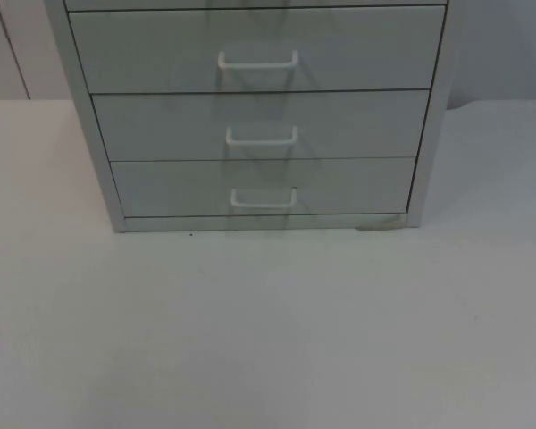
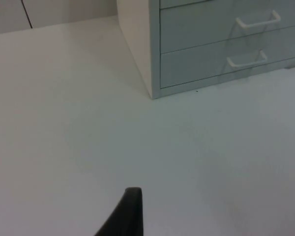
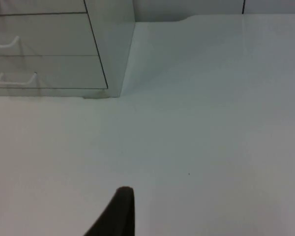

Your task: Open the drawer with the left hand, place the block into the drawer with the right hand, then close the drawer with the left hand.

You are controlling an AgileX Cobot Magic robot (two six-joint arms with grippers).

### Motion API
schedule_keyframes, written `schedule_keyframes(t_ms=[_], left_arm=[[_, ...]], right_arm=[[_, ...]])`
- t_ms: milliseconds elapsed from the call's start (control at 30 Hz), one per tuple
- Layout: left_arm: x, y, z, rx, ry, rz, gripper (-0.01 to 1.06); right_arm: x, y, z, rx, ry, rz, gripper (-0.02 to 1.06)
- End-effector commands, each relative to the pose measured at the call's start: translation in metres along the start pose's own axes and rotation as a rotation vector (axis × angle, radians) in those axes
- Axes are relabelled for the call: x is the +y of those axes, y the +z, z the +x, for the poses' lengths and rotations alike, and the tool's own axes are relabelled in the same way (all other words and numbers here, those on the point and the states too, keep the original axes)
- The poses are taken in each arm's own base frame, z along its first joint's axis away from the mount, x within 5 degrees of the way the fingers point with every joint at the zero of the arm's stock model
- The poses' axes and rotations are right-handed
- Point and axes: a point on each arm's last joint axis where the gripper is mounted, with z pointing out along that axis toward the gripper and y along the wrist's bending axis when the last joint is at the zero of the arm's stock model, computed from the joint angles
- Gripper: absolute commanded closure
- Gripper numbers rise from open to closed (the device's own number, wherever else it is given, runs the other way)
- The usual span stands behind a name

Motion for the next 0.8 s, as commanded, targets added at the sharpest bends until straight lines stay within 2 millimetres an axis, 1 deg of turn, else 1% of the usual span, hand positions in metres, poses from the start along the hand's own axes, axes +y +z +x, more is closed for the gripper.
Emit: schedule_keyframes(t_ms=[0, 133, 600, 767], left_arm=[[-0.0011, 0.0007, 0.0009, -0.002, -0.007, 0.009, 0.0], [-0.0013, 0.0007, 0.0009, -0.003, -0.023, -0.021, 0.0], [-0.0025, 0.0011, 0.0007, -0.009, -0.141, -0.24, 0.0], [-0.0027, 0.0012, 0.0007, -0.01, -0.166, -0.285, 0.0]], right_arm=[[0.0004, 0.0, 0.0004, -0.005, -0.006, 0.001, -0.01], [0.0004, 0.0, 0.0004, -0.005, -0.006, 0.001, -0.01], [0.0004, 0.0, 0.0004, -0.005, -0.006, 0.001, -0.01], [0.0004, 0.0, 0.0004, -0.005, -0.006, 0.001, -0.01]])
